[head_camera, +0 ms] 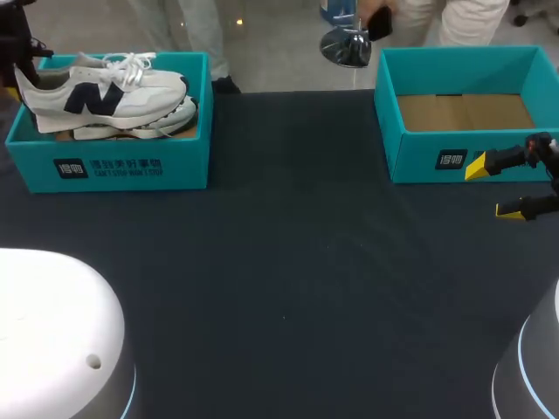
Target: Take the shoe out of the shoebox, open the shoe tongue, remove and reinsert the insole, then place the shoe into the shoebox
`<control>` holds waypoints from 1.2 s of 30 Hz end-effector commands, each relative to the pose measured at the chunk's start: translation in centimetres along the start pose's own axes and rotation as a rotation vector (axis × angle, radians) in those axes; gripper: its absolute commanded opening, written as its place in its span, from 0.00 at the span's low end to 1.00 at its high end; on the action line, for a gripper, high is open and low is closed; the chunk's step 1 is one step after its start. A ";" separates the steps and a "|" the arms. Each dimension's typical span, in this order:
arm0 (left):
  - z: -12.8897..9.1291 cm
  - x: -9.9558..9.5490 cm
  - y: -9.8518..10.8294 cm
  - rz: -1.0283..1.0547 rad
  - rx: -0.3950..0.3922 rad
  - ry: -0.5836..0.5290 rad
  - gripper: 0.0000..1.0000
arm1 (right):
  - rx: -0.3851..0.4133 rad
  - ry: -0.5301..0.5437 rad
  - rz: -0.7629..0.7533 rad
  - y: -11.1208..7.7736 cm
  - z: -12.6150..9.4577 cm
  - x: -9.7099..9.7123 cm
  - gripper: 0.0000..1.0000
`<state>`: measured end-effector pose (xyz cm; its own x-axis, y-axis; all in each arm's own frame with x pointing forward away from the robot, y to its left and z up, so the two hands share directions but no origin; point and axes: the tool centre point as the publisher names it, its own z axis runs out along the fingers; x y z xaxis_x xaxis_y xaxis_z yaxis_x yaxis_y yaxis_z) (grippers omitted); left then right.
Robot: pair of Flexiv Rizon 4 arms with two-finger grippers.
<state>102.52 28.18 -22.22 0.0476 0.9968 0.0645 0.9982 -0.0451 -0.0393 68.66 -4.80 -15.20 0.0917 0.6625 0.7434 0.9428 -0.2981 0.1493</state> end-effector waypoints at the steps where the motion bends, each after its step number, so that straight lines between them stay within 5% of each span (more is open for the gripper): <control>1: -0.7 -1.2 -1.9 0.014 -0.033 0.011 0.00 | -0.003 -0.002 0.001 -0.2 0.0 0.0 1.00; 25: -1.7 -11.2 -10.1 0.032 -0.028 0.037 0.00 | -0.003 -0.002 0.001 -0.2 0.0 0.0 1.00; 36: -2.0 -14.3 -13.8 0.017 -0.009 0.047 0.00 | -0.003 -0.002 0.001 -0.2 0.0 0.0 1.00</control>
<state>89.21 14.72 -21.12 0.0678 0.9922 0.1043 0.9959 -0.0611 -0.0663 68.66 -4.81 -15.20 0.0918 0.6625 0.7434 0.9428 -0.2982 0.1493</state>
